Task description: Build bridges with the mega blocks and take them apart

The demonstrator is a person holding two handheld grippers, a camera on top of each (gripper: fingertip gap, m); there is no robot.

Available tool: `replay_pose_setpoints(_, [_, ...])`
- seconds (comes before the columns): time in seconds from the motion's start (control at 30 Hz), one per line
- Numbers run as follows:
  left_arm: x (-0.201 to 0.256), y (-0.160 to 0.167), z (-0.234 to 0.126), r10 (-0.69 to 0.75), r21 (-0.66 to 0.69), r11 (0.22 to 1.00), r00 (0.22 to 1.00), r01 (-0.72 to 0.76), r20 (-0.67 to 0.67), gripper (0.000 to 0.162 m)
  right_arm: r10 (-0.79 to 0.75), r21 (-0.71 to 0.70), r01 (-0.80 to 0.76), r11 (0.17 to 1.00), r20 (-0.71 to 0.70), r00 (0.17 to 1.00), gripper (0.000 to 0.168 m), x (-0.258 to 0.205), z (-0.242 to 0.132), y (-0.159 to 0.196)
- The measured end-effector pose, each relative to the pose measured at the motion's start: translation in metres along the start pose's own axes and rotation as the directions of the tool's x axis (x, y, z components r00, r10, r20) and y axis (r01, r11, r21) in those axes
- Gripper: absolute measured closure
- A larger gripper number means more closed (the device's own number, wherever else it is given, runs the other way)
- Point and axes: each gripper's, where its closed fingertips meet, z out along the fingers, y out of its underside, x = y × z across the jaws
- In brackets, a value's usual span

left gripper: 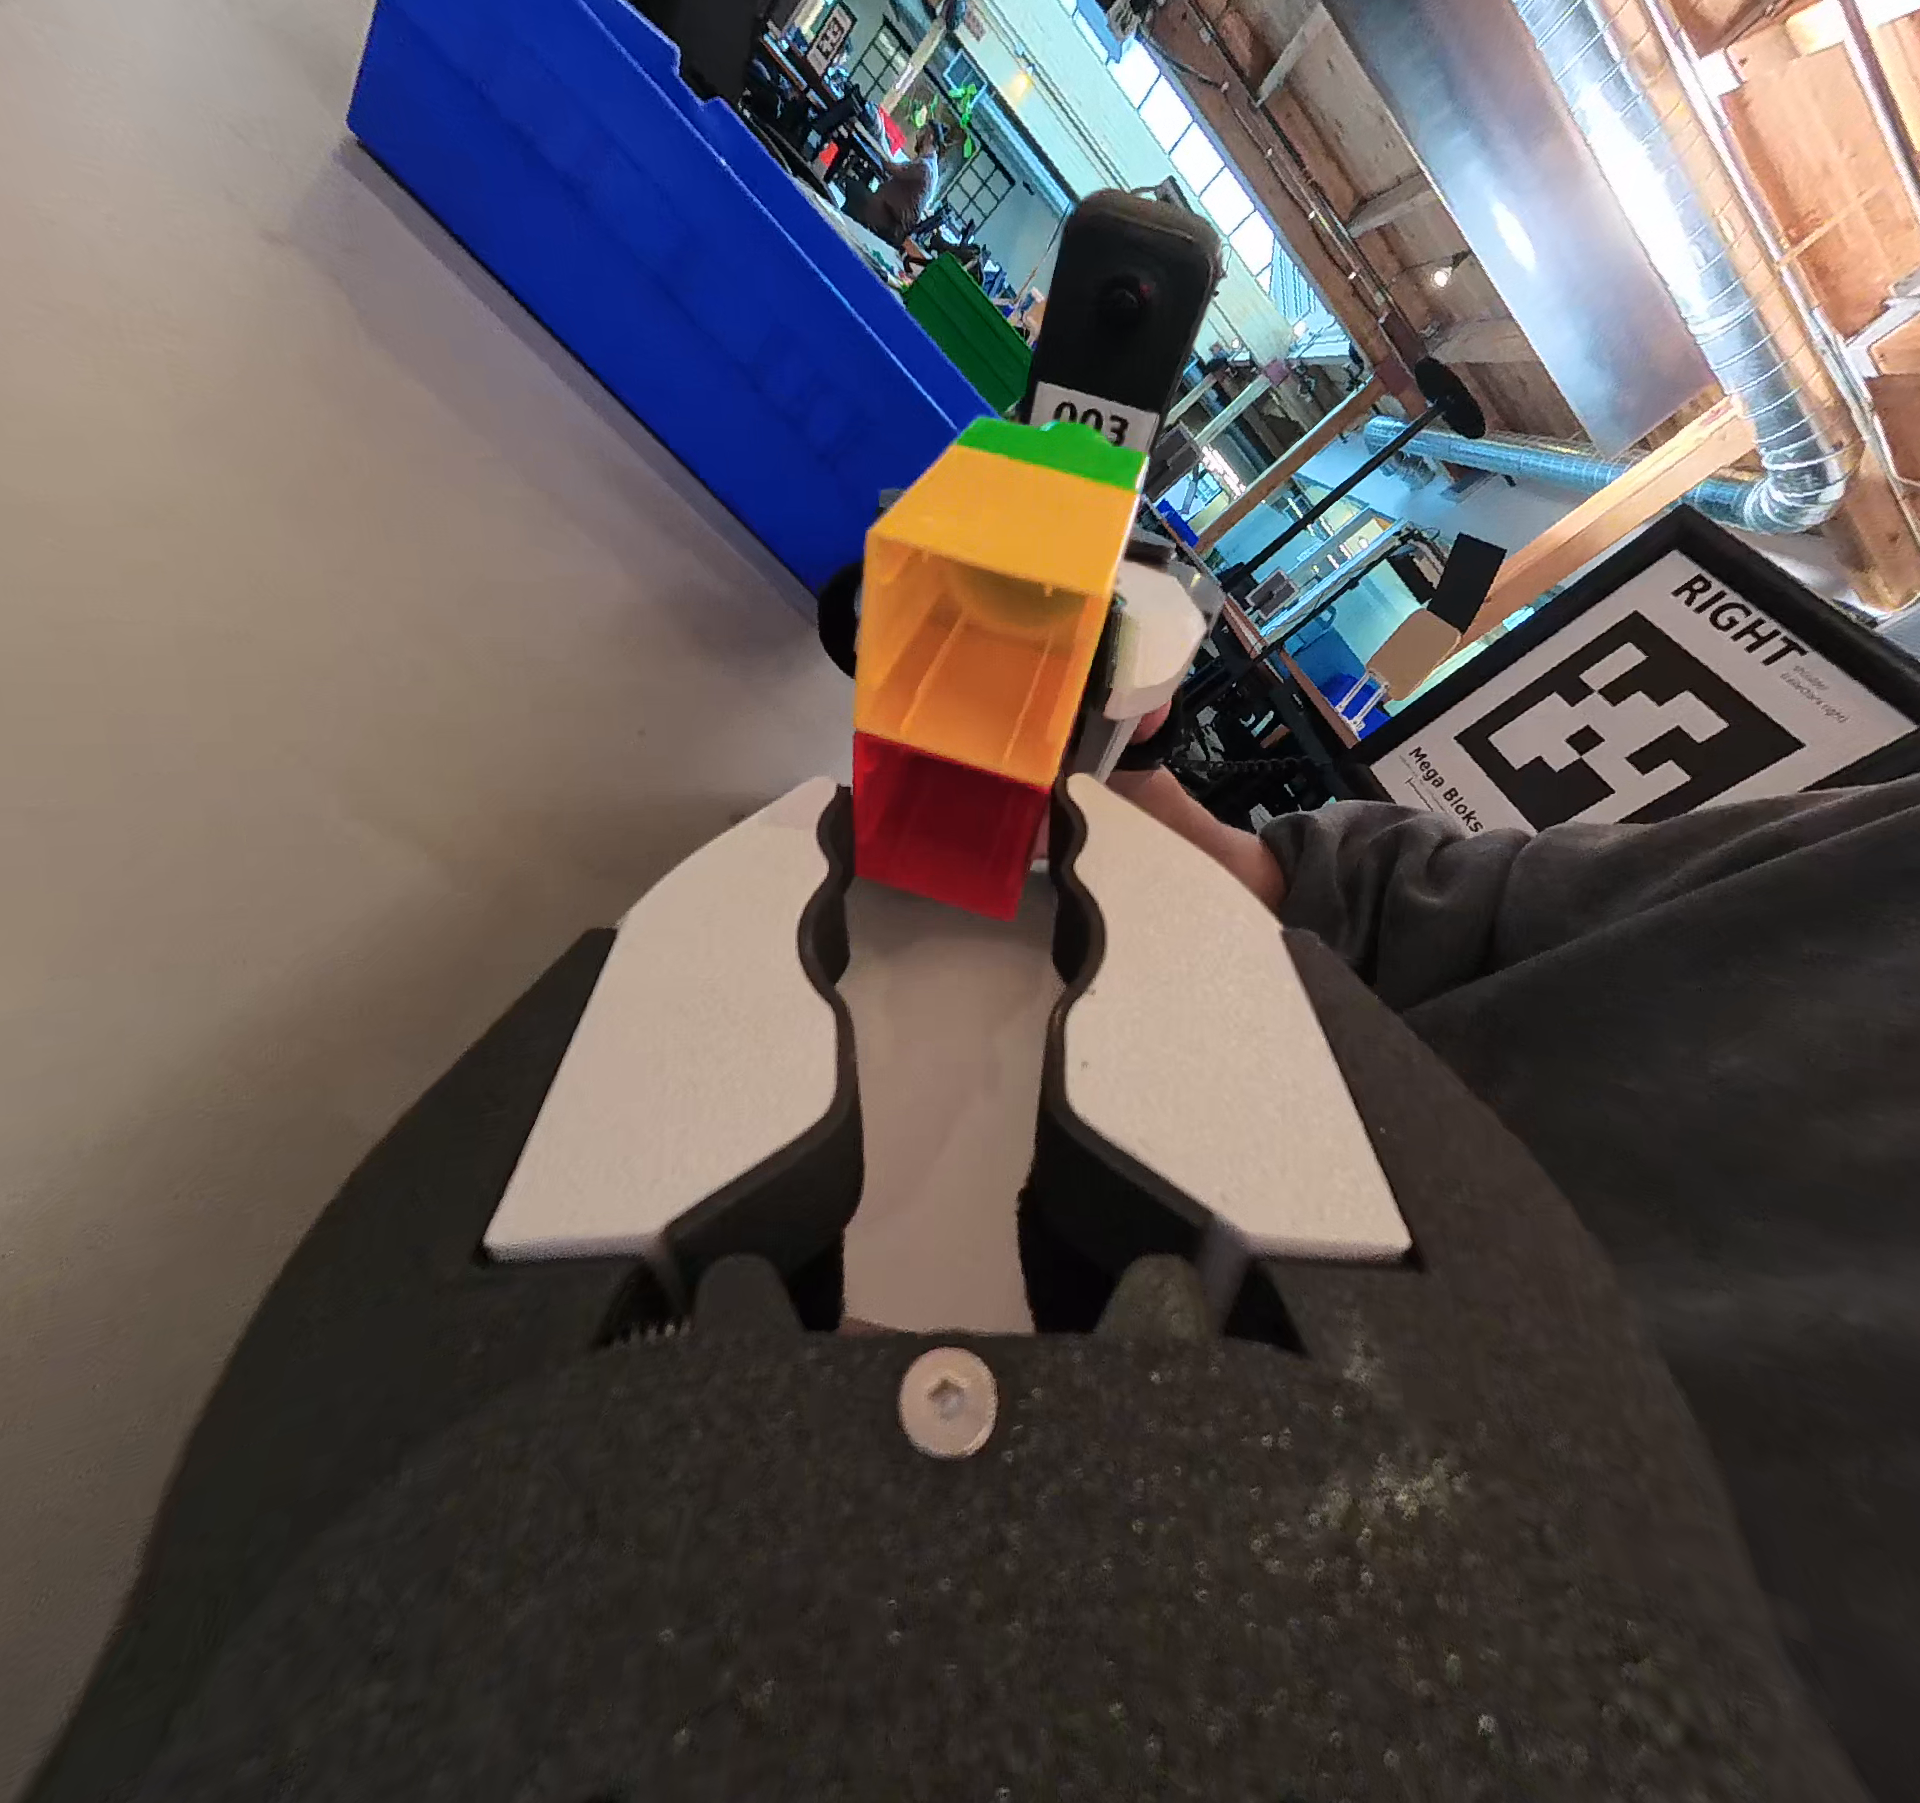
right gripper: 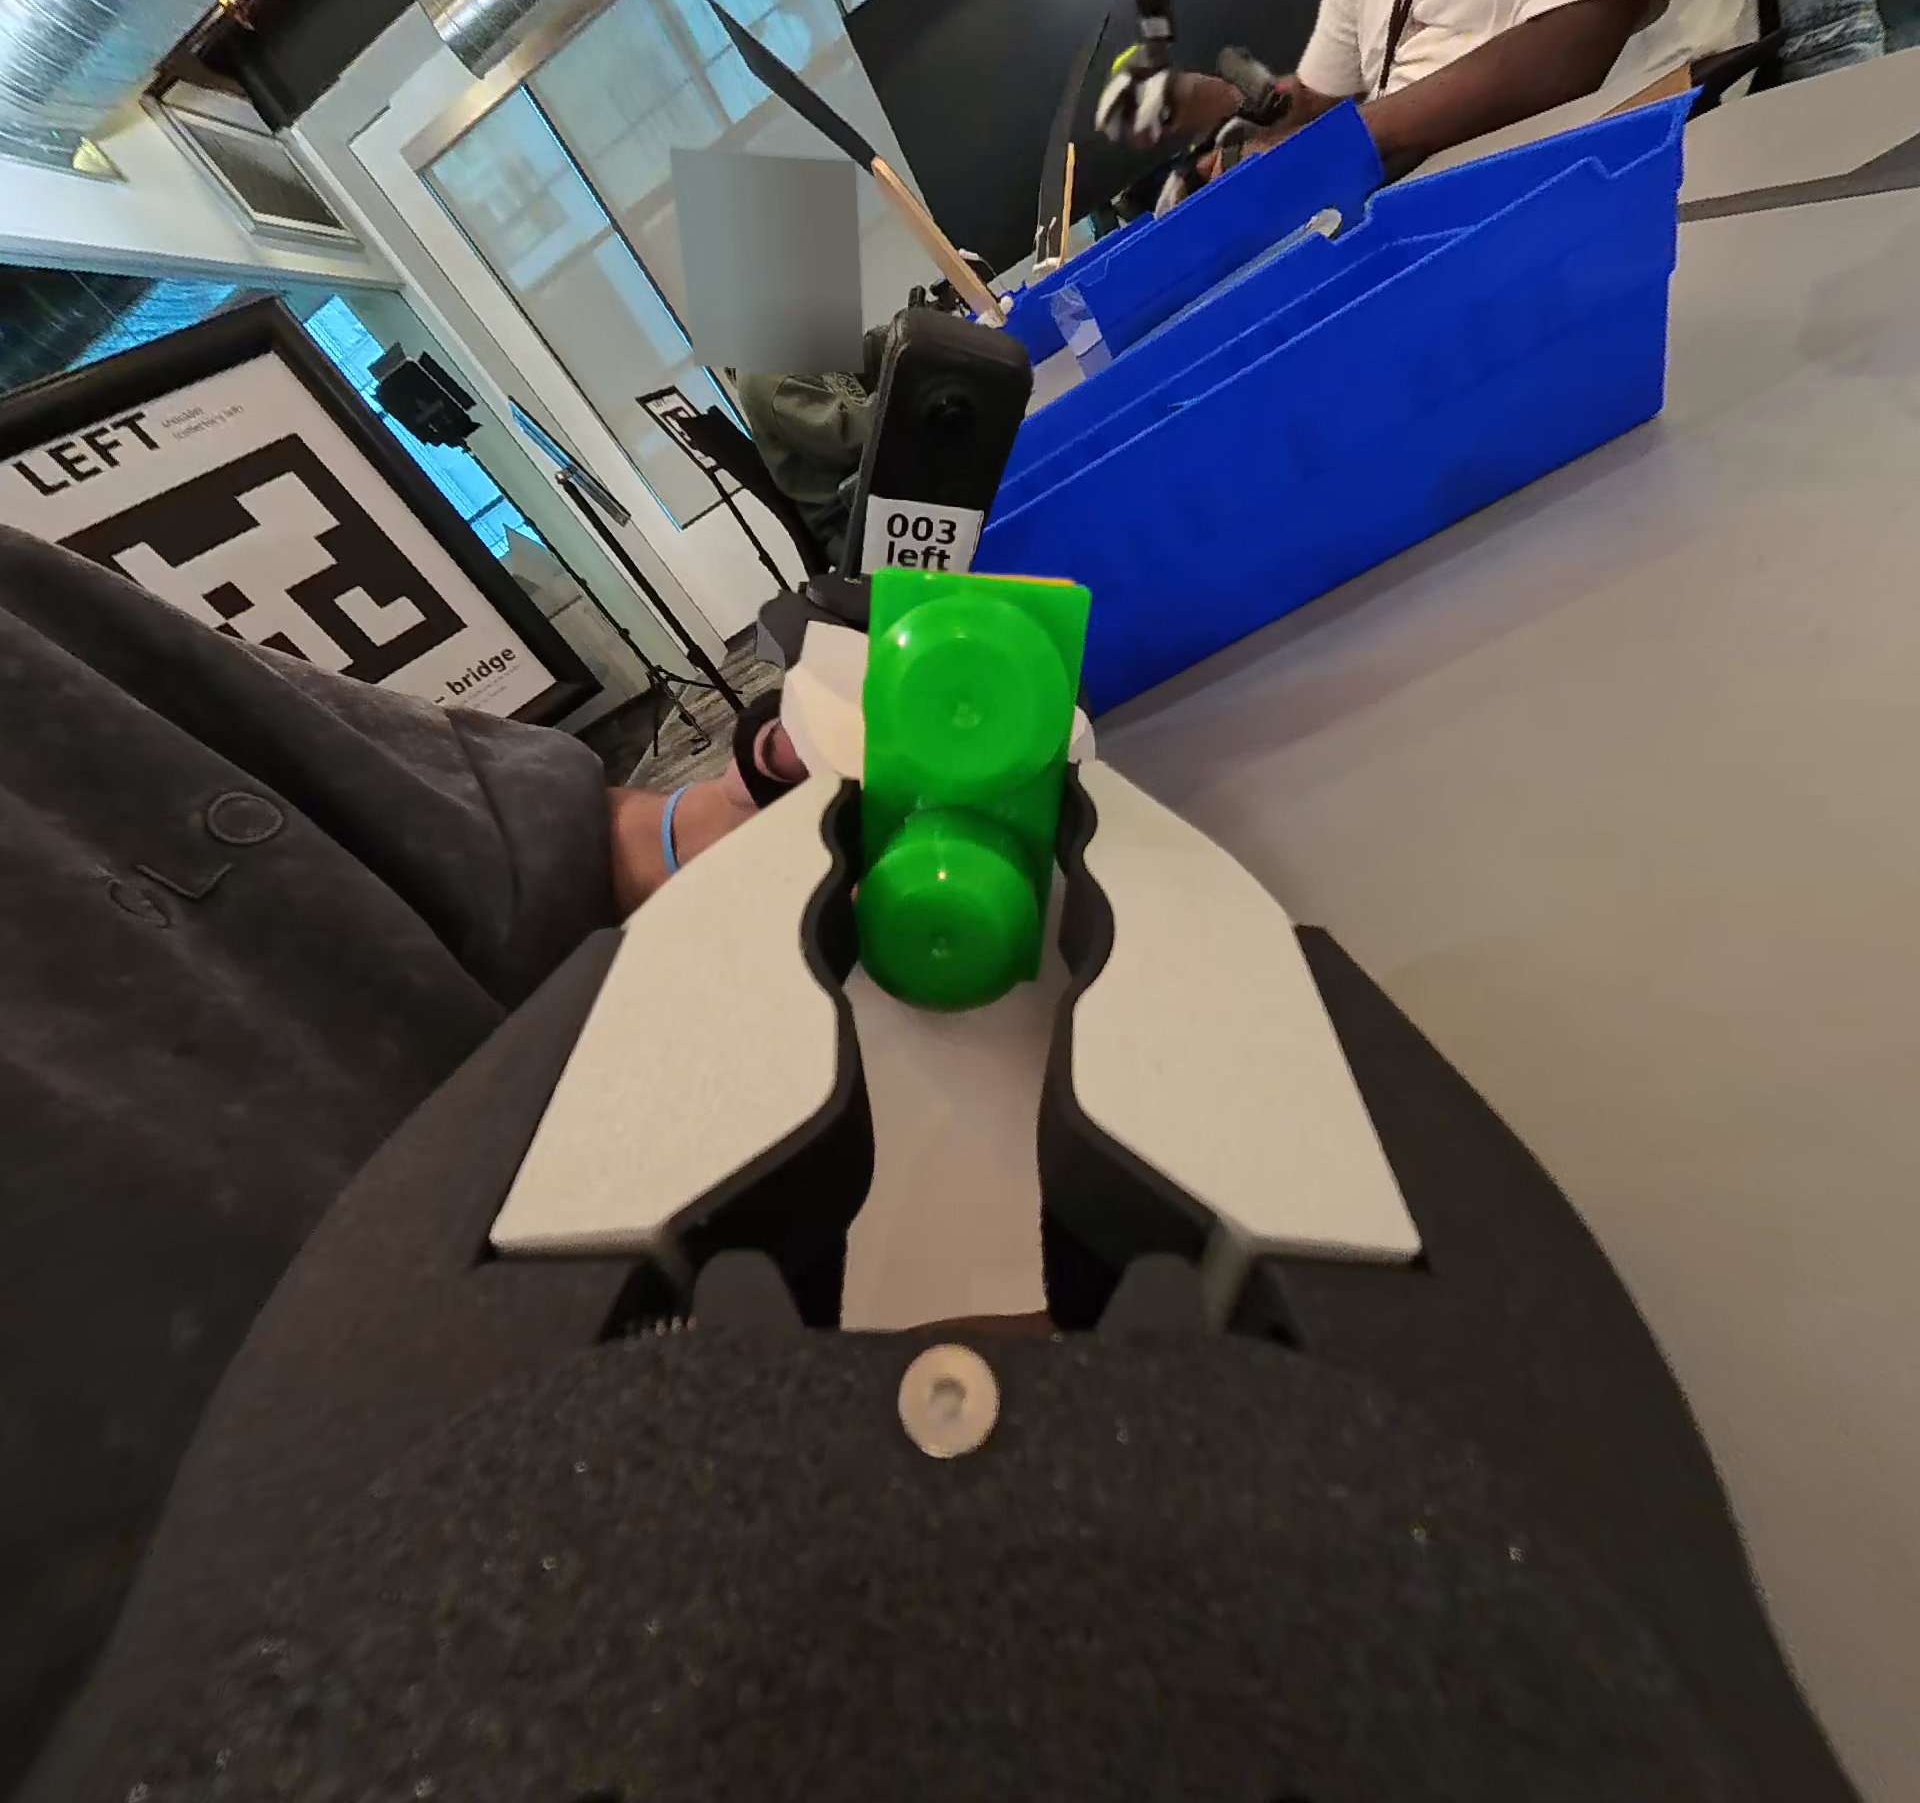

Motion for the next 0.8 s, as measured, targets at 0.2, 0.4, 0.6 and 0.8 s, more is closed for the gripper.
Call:
replay_pose_setpoints(0.2, [0.002,-0.007,-0.001,0.034,0.023,0.999,0.999,-0.034,0.02,0.125,0.004,0.031,-0.003,1.0,-0.006,1.0,0.132,0.0,-0.001,-0.009])
replay_pose_setpoints(0.4, [-0.047,-0.027,-0.038,0.407,-0.077,0.894,0.73,-0.441,0.549,0.08,-0.011,0.032,0.015,0.999,-0.099,0.995,0.132,0.014,-0.012,-0.013])
replay_pose_setpoints(0.6, [-0.025,-0.02,-0.029,0.452,-0.077,0.874,0.741,-0.481,0.496,0.078,-0.173,-0.027,0.213,0.977,-0.687,0.706,0.132,0.03,-0.142,-0.13])
replay_pose_setpoints(0.8, [-0.023,-0.019,-0.027,0.403,-0.053,0.902,0.794,-0.428,0.455,0.084,-0.094,-0.154,-0.197,0.968,-0.954,0.284,0.132,0.118,-0.278,-0.152])
